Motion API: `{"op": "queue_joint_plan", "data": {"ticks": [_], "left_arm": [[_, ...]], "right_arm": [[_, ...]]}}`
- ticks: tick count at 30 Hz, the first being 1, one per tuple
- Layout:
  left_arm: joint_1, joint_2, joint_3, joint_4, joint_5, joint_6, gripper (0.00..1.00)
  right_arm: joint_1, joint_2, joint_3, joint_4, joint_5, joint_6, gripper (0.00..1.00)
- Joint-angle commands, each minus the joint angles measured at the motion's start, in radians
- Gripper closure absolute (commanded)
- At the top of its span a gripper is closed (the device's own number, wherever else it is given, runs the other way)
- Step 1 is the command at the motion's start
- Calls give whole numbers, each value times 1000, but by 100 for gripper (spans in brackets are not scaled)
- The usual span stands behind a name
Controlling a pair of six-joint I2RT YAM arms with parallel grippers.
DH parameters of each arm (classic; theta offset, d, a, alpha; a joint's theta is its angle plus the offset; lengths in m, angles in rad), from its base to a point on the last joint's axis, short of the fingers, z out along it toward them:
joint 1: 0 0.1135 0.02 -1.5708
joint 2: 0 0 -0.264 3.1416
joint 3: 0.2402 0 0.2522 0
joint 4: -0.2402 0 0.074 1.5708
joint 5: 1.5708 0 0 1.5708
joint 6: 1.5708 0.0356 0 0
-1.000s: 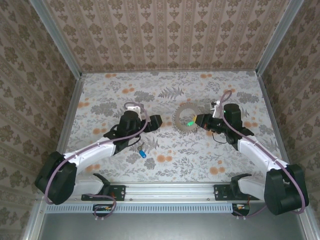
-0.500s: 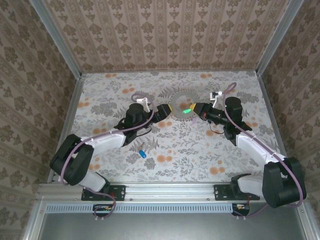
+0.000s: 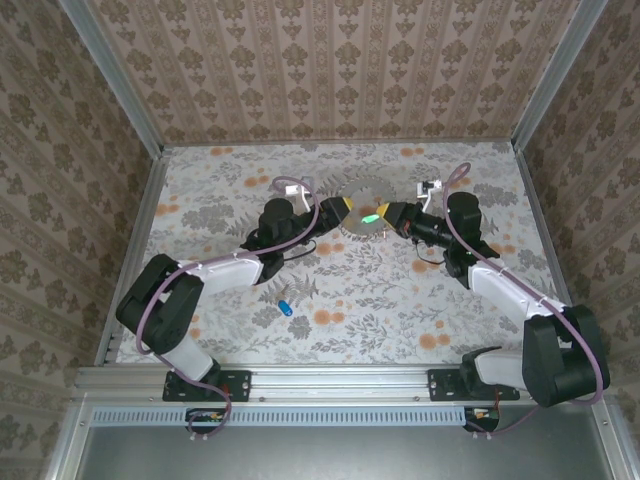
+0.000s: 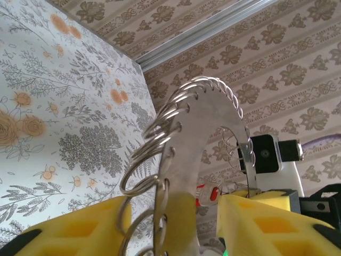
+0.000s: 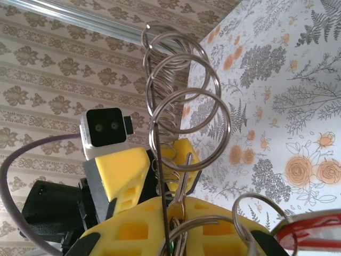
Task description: Put the keys on the keyring
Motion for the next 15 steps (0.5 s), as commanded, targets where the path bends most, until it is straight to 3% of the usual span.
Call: {"op": "queue_joint_plan", "data": {"ticks": [1, 3, 8, 11, 13, 15], "left_arm": [[3, -24, 30, 48, 11, 1, 61], [9, -41, 28, 42, 7, 6, 73], [31, -87, 30, 25, 7, 13, 100], [52, -120, 42, -1, 18, 27, 100], [73, -155, 64, -66, 32, 54, 100], [89, -200, 109, -263, 23, 126, 100]], "right_arm": [[0, 8, 46, 65, -35, 14, 98], [0, 8, 46, 61, -34, 8, 94], [-10, -23, 53, -73, 0, -94, 67], [-14, -87, 75, -338, 142, -275, 57], [-16, -145, 103, -541, 318, -411, 54], [-15, -191, 102, -620, 440, -511, 51]]}}
